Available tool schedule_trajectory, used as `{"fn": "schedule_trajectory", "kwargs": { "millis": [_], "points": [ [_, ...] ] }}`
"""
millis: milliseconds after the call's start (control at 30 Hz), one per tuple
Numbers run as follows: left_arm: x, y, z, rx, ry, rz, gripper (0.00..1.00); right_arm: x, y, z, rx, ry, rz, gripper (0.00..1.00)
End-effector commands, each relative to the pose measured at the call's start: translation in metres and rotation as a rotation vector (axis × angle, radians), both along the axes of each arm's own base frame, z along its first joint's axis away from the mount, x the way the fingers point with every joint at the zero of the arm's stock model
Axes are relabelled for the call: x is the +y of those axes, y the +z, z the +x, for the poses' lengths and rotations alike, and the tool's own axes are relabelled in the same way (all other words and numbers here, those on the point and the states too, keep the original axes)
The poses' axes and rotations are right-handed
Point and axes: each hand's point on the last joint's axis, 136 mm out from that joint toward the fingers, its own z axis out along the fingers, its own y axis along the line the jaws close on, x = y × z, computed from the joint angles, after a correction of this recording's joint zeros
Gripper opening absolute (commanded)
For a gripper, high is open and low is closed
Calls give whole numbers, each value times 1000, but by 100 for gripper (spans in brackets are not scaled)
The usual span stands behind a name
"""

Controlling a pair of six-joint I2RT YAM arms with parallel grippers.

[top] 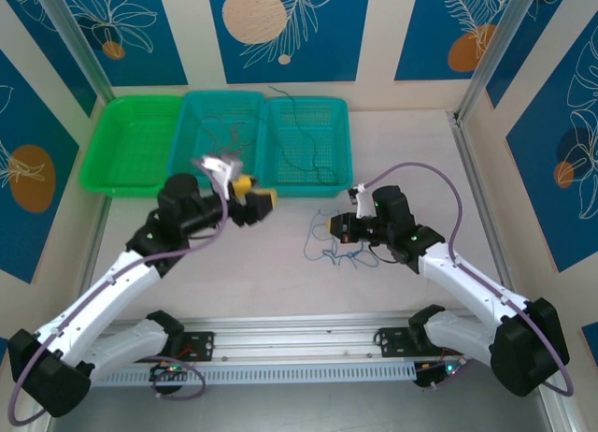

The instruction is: Untangle the cables

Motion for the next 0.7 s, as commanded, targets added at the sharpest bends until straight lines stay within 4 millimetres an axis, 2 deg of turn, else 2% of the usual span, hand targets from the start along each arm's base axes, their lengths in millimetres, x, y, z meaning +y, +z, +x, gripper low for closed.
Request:
{"fn": "schedule_trajectory", "kwargs": {
  "millis": [0, 67, 133, 233, 333, 400, 467, 600, 633, 667],
  "points": [
    [-29, -27, -26, -89, -164, 43, 80, 17, 24, -3, -74, 95, 44, 0],
    [-46, -42, -38, -95, -237, 64, 80, 24, 29, -8, -82, 129, 57, 0],
    [-57, -59, -39, -82, -268, 94, 80, 32, 34, -13, -91, 167, 67, 0],
    [-67, -88, -30, -31, -269, 145, 81, 41, 42, -22, -108, 217, 77, 0],
    [-74, -104, -19, -13, -250, 155, 79, 47, 48, -29, -117, 253, 86, 0],
    [-78, -109, -13, -15, -240, 151, 74, 50, 52, -32, -122, 267, 94, 0],
    [-82, -111, -8, -16, -234, 138, 61, 51, 55, -31, -124, 259, 93, 0],
    [-85, -110, -3, -7, -220, 126, 7, 45, 52, -25, -126, 213, 55, 0],
    [-83, -107, -3, -11, -211, 123, 0, 41, 48, -22, -125, 185, 32, 0],
    [-81, -105, -3, -11, -201, 122, 0, 39, 45, -19, -121, 168, 17, 0]
  ]
}}
